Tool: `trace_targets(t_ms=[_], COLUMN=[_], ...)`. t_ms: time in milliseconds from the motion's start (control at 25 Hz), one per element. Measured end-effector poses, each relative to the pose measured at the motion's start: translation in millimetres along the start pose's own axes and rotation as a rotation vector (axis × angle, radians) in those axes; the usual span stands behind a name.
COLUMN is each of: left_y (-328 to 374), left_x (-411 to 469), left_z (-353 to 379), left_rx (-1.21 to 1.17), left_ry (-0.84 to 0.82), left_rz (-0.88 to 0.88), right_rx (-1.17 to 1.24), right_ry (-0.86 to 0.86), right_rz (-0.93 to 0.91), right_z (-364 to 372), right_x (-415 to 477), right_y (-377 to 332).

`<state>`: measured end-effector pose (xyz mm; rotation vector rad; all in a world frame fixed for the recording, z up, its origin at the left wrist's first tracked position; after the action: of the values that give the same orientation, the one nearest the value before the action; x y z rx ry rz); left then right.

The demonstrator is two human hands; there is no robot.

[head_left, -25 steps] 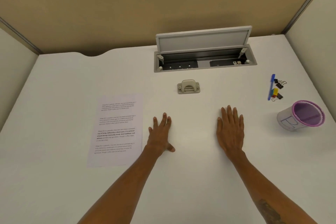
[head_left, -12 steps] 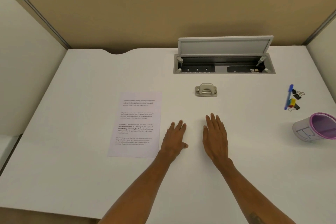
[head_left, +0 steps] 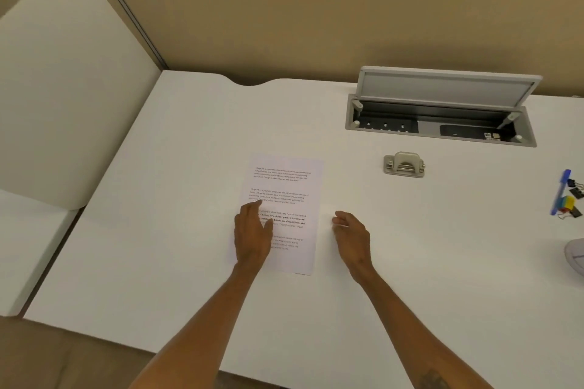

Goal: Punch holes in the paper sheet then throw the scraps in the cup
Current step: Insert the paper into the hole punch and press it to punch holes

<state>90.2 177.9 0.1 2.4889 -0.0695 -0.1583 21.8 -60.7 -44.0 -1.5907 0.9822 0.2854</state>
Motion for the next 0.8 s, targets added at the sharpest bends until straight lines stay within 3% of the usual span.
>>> trace_targets(t_ms=[120,240,560,800], left_y=[-39,-55,-47,-46], left_x=[7,12,15,18], left_z=[-14,-11,1,2], left_rx=[-0.005,0.036,0.148,0.179], left_ry=[0.001,-0.055,-0.088,-0.08], left_rz=[-0.184,-0.263,-0.227,-0.221], right_rx=[0.121,0.123,0.104,0.134], right_ry=[0.059,0.179,0.252,0.157], right_rz=[0.154,0.183,0.252,0.313], right_z=[18,30,58,68], right_x=[4,2,-12,-5], right_y=[8,5,-8,-9])
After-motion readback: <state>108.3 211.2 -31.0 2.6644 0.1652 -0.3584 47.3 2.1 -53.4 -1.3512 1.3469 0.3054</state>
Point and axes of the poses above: each hand's wrist, its own x-axis towards the middle knuckle, its own z-axis out of the palm, y = z × x, the point moved 8 cm from there along x, towards the middle knuckle, and after that the axes turned 13 degrees about z, right-handed, at the moved point
